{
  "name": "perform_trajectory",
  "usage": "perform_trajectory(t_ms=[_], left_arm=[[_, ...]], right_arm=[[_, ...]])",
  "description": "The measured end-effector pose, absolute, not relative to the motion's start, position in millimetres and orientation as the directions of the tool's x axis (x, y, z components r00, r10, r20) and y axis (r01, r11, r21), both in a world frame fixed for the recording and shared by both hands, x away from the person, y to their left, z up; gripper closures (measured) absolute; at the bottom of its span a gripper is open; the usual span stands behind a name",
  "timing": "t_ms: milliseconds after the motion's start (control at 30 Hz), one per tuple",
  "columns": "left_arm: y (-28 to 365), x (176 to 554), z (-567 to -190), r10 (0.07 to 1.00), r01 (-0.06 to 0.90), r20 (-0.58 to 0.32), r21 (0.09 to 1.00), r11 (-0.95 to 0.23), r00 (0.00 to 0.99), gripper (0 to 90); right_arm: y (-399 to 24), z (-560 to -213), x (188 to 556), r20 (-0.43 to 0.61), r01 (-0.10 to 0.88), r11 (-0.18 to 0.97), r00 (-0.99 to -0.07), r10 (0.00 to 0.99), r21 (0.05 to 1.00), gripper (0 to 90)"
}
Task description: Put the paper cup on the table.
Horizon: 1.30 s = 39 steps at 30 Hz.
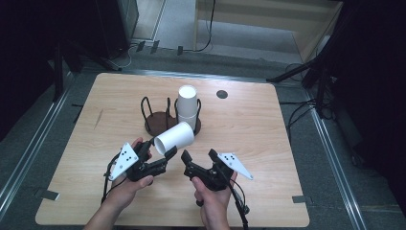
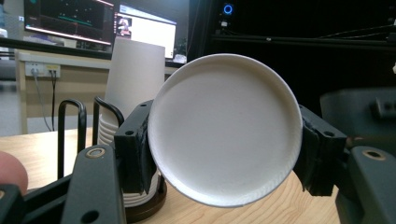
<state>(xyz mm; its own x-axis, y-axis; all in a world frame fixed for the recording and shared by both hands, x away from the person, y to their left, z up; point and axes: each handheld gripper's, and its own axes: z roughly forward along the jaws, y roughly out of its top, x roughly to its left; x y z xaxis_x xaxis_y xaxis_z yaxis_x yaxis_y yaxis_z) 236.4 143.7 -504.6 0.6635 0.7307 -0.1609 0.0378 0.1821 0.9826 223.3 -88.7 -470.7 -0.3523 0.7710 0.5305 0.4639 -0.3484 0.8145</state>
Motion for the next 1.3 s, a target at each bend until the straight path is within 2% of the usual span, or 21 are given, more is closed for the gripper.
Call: perform_trajectory(t_ms=[100, 367, 667, 867, 1000, 1300], left_arm=[[143.0, 236.4, -505.5, 0.727, 0.040, -0.167, 0.981, 0.188, 0.666, 33.7], [140.0, 235.4, -506.0, 0.724, 0.037, -0.159, 0.983, 0.182, 0.671, 33.7], [136.2, 234.4, -506.4, 0.720, 0.037, -0.153, 0.984, 0.175, 0.677, 33.7], [134.8, 234.0, -506.6, 0.715, 0.033, -0.148, 0.984, 0.173, 0.683, 33.7], [134.4, 234.2, -506.8, 0.715, 0.033, -0.148, 0.985, 0.171, 0.683, 33.7], [132.0, 233.3, -507.1, 0.711, 0.036, -0.146, 0.985, 0.168, 0.688, 33.7]], right_arm=[[-89.6, -469.7, 225.2, 0.612, 0.494, -0.423, -0.325, 0.721, 0.760, 0.0], [-86.6, -469.1, 224.8, 0.685, 0.524, -0.486, -0.297, 0.666, 0.700, 0.0], [-83.6, -468.6, 226.7, 0.798, 0.572, -0.588, -0.220, 0.561, 0.571, 0.0], [-79.9, -471.3, 230.2, 0.882, 0.621, -0.653, -0.145, 0.448, 0.434, 0.0], [-78.4, -473.0, 232.9, 0.941, 0.658, -0.690, -0.086, 0.328, 0.301, 0.0], [-75.2, -478.7, 243.6, 0.973, 0.667, -0.723, -0.010, 0.229, 0.178, 0.0]])
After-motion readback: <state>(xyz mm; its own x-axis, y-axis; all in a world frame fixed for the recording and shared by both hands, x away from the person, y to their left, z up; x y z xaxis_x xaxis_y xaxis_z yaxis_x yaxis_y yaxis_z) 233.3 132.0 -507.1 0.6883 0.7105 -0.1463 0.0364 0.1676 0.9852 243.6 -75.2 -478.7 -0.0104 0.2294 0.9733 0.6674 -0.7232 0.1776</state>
